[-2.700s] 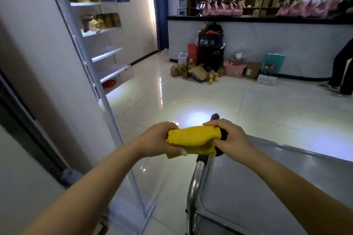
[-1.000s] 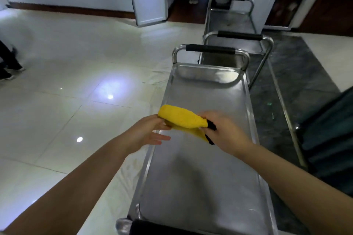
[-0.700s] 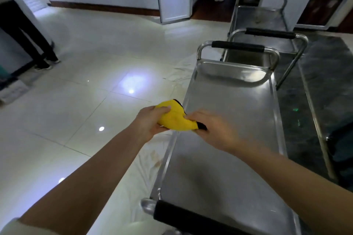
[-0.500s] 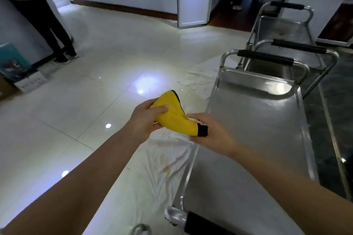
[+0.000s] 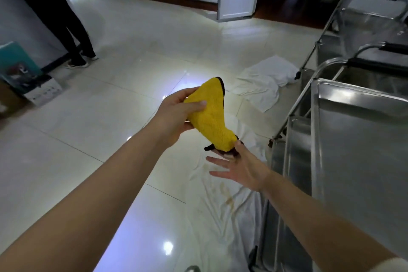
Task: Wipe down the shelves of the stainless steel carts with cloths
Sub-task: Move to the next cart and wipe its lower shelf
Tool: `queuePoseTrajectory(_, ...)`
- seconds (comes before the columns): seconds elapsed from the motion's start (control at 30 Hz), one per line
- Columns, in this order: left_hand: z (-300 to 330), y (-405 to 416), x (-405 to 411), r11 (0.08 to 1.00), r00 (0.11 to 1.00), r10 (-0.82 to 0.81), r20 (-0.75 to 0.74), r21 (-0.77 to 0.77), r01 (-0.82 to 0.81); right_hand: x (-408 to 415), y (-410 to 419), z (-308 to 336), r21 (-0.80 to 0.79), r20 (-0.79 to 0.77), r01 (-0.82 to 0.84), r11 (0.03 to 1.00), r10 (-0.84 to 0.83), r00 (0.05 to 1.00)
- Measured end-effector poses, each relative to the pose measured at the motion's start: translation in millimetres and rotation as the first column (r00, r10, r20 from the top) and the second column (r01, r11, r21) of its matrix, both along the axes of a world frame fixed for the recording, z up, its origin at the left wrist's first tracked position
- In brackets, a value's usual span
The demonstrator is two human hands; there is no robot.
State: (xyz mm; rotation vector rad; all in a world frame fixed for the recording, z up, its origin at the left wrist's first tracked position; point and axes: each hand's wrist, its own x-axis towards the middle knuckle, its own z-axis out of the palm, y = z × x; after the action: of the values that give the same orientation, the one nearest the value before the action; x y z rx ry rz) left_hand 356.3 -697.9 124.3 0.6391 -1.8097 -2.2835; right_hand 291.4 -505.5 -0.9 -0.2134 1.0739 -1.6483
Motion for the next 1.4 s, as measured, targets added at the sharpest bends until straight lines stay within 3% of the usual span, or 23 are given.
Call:
queuePoseTrajectory(0.1, -4.5, -30.7, -18.7, 1.0, 0.999, -0.031, 0.008, 0.001, 0.031, -21.0, -23.5, 4.5, -0.034, 0.142, 0.087, 0.996, -0.082, 0.987)
queuePoseTrajectory(0.2, -11.9, -46.1, -47.6, 0.997, 0.997, -0.072, 0.032, 0.028, 0.072, -49.4, -43.1, 3.4, 0.034, 0.219, 0.211, 0.977, -0.213, 0.952)
queuePoseTrajectory(0.4, -26.4, -66.8, -144.1, 0.972, 0.969, -0.234, 0.078, 0.005, 0.234, -133.6, -78.5, -13.8, 0.108, 0.13, 0.249, 0.962, -0.262, 0.956)
queuePoseTrajectory(0.53, -35.9, -87.7, -233.7, 0.937, 0.94, -0.315, 0.13, -0.112, 0.33, -216.1, -84.4, -23.8, 0.104, 0.014, 0.265, 0.959, -0.268, 0.963)
queuePoseTrajectory(0.87, -66.9, -96.7, -425.9, 0.723, 0.825, -0.483, 0.294, -0.397, 0.565, -357.6, -59.1, 1.2, 0.166, -0.159, 0.585, 0.794, -0.564, 0.81)
queuePoseTrajectory(1.03, -94.8, -65.6, -504.3, 0.528, 0.703, -0.615, 0.356, -0.477, 0.703, -390.4, -37.4, -5.0, 0.208, -0.199, 0.754, 0.623, -0.728, 0.656)
queuePoseTrajectory(1.2, -123.8, -31.9, -580.8, 0.291, 0.496, -0.77, 0.401, -0.471, 0.833, -414.3, -20.0, -23.2, 0.273, -0.253, 0.867, 0.416, -0.839, 0.482)
queuePoseTrajectory(1.3, -146.9, -20.0, -628.1, 0.095, 0.352, -0.819, 0.453, -0.498, 0.862, -423.7, -19.2, -40.9, 0.361, -0.307, 0.902, 0.237, -0.883, 0.355)
queuePoseTrajectory(1.4, -171.9, -10.5, -671.6, -0.142, 0.184, -0.836, 0.517, -0.528, 0.838, -422.0, -26.5, -67.1, 0.508, -0.384, 0.861, -0.011, -0.898, 0.215)
